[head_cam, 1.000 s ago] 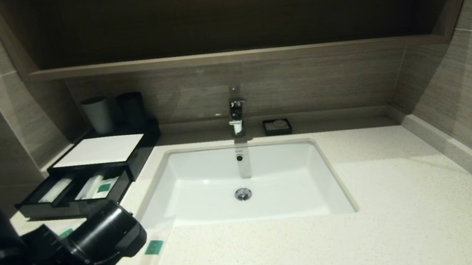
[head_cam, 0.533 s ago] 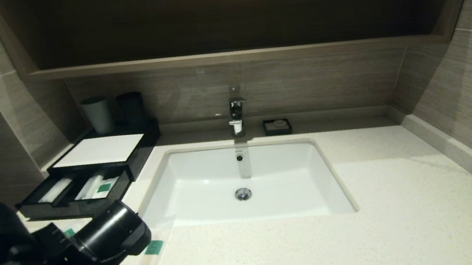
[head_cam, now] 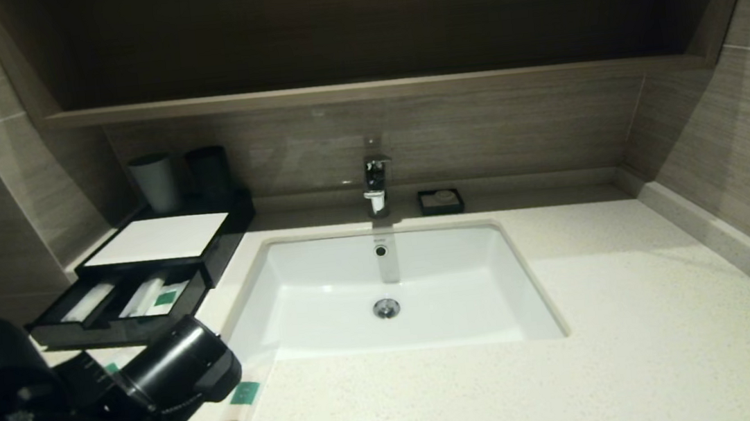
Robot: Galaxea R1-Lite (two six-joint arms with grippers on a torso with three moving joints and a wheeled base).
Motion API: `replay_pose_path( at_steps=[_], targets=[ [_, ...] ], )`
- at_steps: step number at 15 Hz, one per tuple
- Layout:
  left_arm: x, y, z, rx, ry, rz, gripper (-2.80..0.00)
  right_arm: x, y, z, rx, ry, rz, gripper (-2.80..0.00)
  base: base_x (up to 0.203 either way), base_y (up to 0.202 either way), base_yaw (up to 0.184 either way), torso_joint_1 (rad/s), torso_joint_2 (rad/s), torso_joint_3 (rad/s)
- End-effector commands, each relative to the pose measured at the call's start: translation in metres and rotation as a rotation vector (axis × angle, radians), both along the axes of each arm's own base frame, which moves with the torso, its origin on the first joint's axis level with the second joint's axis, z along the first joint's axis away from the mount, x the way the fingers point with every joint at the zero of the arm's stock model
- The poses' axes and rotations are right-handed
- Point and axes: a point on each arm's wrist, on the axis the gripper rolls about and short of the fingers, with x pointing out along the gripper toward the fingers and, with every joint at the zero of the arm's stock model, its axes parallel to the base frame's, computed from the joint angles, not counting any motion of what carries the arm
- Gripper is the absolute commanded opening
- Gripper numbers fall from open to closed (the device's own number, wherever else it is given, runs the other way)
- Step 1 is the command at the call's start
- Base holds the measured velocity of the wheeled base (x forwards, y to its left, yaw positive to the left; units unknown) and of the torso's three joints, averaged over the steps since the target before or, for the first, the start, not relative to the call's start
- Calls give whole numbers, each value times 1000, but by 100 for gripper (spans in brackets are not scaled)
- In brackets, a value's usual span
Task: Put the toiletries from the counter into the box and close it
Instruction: Pick up the bathroom toiletry
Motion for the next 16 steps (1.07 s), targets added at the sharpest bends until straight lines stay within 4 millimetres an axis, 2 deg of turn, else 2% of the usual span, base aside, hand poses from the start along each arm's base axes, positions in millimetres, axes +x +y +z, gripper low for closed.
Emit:
replay_pose_path(
  at_steps=[1,12,13,16],
  targets=[
    [0,0,-1,4,5,4,0,0,0,0,0,0,0,-280,0,0,0,0,0,0],
    [3,0,-3,-6,-11,12,0,0,0,0,0,0,0,-280,0,0,0,0,0,0],
    [3,0,-3,-6,-11,12,-280,0,0,0,0,0,0,-280,0,0,0,0,0,0],
    [3,0,-3,-5,-12,14,-280,0,0,0,0,0,0,-280,0,0,0,0,0,0]
  ],
)
